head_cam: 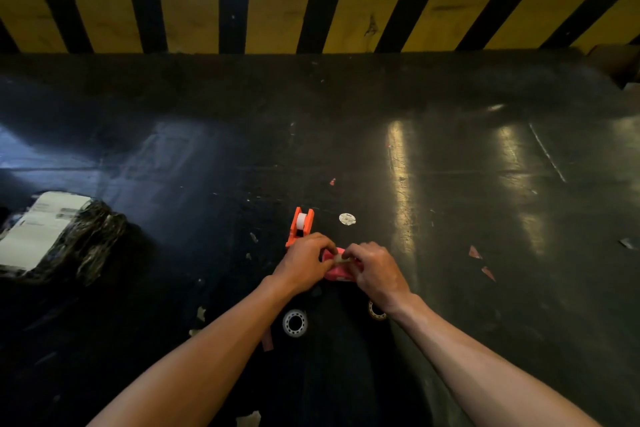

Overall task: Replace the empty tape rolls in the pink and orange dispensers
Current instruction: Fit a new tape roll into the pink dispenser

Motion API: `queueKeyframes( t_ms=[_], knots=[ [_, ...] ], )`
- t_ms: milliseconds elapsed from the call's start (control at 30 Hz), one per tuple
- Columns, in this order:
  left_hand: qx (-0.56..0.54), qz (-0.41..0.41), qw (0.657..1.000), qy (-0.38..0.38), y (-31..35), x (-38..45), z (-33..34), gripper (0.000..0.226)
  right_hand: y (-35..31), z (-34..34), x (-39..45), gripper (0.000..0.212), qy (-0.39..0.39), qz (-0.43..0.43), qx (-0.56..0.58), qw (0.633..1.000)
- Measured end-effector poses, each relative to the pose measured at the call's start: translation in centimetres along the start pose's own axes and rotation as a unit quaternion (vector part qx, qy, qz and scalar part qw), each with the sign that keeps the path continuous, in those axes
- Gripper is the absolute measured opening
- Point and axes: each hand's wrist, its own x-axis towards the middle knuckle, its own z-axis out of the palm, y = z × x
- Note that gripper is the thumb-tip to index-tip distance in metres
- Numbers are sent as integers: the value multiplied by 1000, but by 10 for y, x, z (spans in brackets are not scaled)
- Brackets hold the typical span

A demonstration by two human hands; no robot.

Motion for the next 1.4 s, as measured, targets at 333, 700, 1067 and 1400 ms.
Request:
queueKeyframes(
  t_ms=[333,700,1067,1400],
  knots=[
    [7,8,1000,-26,2,3,-4,25,-2,-4,4,27,-34,-6,-26,999],
    [32,-11,999,-21,8,3,-2,21,-16,-4,4,41,-65,190,-40,979],
    [51,-3,998,-35,9,4,-4,24,-31,-10,16,22,-49,304,38,951],
    [58,4,998,-20,9,1,-1,20,-21,-29,0,30,-88,310,-33,946]
  ],
)
